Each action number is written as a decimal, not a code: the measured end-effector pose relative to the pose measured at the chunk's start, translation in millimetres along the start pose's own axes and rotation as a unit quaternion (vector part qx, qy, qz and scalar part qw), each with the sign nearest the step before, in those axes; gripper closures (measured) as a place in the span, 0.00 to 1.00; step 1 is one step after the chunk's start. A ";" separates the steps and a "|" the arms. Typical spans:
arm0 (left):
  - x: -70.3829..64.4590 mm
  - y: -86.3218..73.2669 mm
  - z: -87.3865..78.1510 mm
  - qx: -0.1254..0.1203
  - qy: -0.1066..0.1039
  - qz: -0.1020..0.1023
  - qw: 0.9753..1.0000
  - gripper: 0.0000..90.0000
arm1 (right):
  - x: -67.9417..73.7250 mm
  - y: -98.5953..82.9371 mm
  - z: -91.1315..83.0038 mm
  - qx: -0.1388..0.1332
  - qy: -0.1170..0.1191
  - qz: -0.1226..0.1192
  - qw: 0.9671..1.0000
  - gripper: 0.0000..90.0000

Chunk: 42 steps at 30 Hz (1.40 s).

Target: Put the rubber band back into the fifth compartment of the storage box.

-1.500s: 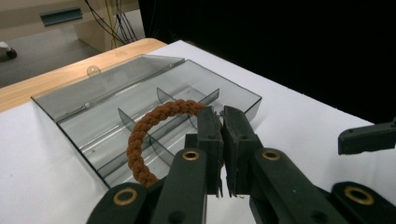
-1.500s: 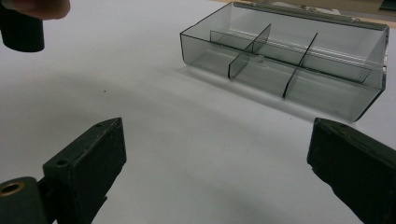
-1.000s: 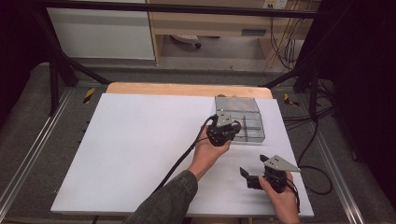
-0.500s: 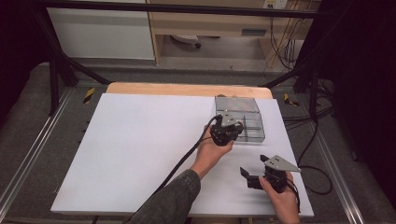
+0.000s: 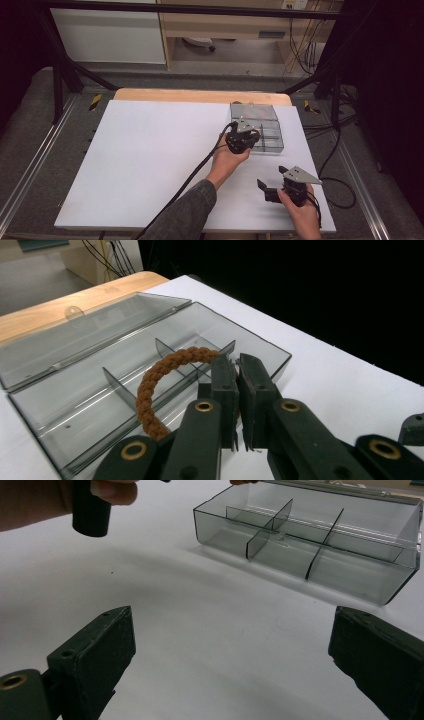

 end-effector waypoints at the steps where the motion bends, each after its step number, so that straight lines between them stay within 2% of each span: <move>1: 0.0 0.1 1.8 0.001 -0.001 0.001 1.000 0.95 | 0.0 0.0 0.0 0.000 0.000 0.000 1.000 0.06; 7: 0.6 1.1 11.8 0.004 -0.005 0.004 1.000 0.95 | -0.4 -1.1 0.7 0.002 0.000 0.001 1.000 0.06; 10: 1.0 4.6 15.0 -0.014 -0.011 0.016 1.000 0.93 | -0.4 -1.4 0.6 0.003 0.001 0.003 1.000 0.06; 11: 1.9 6.6 14.4 -0.022 -0.004 0.022 0.999 0.82 | -0.7 -1.7 0.7 0.003 0.001 0.002 1.000 0.06; 12: 1.9 6.6 14.4 -0.022 -0.004 0.022 0.999 0.77 | -0.7 -1.8 0.8 0.003 0.002 0.002 1.000 0.06; 14: 1.3 7.6 11.5 -0.022 -0.001 0.020 1.000 0.69 | -0.5 -2.0 1.3 0.005 0.001 0.003 1.000 0.06; 19: -2.9 7.1 1.4 -0.022 0.002 0.015 1.000 0.62 | 0.0 -1.1 0.8 0.003 0.000 0.001 1.000 0.06; 31: -11.5 16.0 -22.6 -0.030 0.005 0.014 0.999 0.53 | 0.4 -1.0 0.0 0.004 -0.003 0.002 1.000 0.06; 34: -13.7 17.1 -26.1 -0.028 0.007 0.011 1.000 0.42 | 1.5 -0.7 -0.3 0.005 -0.004 0.003 1.000 0.06; 37: -14.8 19.0 -29.9 -0.027 0.032 0.028 0.999 0.31 | 2.2 -0.5 -0.1 0.005 -0.002 0.003 1.000 0.05; 39: -14.6 20.3 -32.0 -0.031 0.030 0.022 0.999 0.24 | 2.5 -0.6 0.0 0.006 -0.002 0.002 1.000 0.05; 40: -14.4 20.5 -32.7 -0.031 0.029 0.021 0.999 0.16 | 2.8 -0.5 -0.1 0.006 -0.001 0.002 1.000 0.05; 42: -14.1 20.5 -33.8 -0.028 0.027 0.019 0.999 0.14 | 2.8 -0.5 -0.1 0.006 -0.002 0.001 1.000 0.05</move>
Point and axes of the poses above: each handheld gripper's, and its own axes: z roughly forward along the jaws, y roughly out of its top, x roughly to its left, the point moved 4 cm from there along z, roughly forward along the jaws, and after that the axes turned 15 degrees about -y, right-handed, at the moved point
